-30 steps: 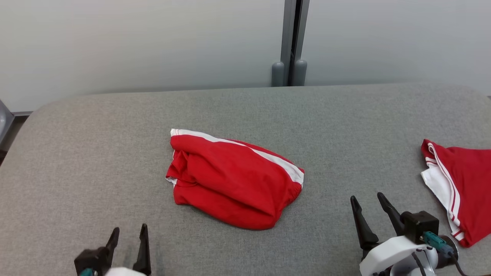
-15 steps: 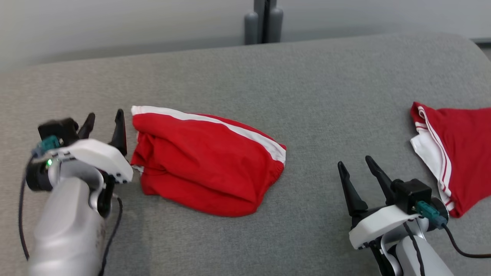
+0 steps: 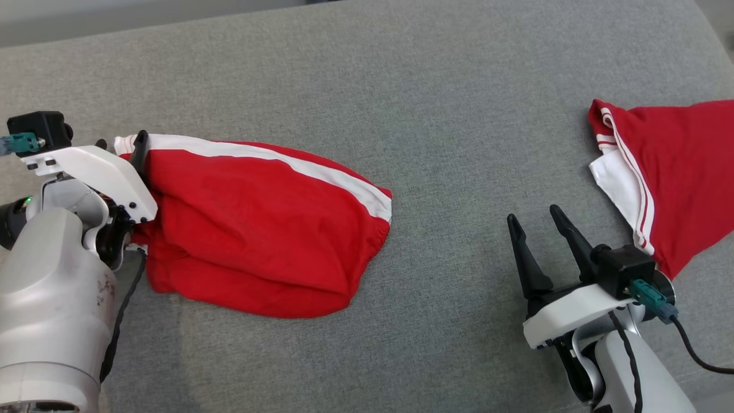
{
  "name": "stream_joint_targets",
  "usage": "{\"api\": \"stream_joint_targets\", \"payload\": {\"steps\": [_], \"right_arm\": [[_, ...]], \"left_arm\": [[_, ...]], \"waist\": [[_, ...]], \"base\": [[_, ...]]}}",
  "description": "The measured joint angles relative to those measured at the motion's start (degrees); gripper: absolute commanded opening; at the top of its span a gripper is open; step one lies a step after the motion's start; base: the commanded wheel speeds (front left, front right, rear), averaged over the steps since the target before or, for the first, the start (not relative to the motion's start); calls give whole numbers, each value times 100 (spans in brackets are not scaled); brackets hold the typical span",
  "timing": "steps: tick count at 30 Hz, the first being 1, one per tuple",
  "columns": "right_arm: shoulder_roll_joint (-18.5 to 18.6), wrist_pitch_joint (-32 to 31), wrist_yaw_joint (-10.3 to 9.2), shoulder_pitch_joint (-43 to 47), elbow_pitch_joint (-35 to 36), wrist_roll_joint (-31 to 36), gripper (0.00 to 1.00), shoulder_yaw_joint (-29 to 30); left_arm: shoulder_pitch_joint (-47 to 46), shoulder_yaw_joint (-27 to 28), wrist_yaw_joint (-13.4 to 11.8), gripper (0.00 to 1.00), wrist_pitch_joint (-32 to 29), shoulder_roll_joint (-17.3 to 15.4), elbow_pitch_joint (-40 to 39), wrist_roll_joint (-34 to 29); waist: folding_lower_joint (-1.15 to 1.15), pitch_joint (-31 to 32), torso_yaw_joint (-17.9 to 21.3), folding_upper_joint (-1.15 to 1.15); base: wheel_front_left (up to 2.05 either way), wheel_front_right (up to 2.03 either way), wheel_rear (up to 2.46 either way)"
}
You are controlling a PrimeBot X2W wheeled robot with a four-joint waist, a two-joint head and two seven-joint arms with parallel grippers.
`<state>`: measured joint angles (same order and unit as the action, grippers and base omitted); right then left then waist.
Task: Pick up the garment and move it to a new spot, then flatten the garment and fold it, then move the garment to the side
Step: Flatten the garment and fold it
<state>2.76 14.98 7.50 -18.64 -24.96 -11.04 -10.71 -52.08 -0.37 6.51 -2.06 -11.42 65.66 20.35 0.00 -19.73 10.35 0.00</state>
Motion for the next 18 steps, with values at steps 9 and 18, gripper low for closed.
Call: {"api": "stream_joint_targets", "payload": {"steps": [9,18], "right_arm": [[-1,0,-1,-77,37,-62,100,35],[-2,0,0,-101,20,-103,100,33]], "left_arm": [[-119,-137,-9,100,45,86,397,-13],[-133,-331,47,0,566,187,445,-42]], "waist": [[0,-101,-18,0],[0,-50,-133,0]], "base": [[0,0,0],[0,0,0]]}}
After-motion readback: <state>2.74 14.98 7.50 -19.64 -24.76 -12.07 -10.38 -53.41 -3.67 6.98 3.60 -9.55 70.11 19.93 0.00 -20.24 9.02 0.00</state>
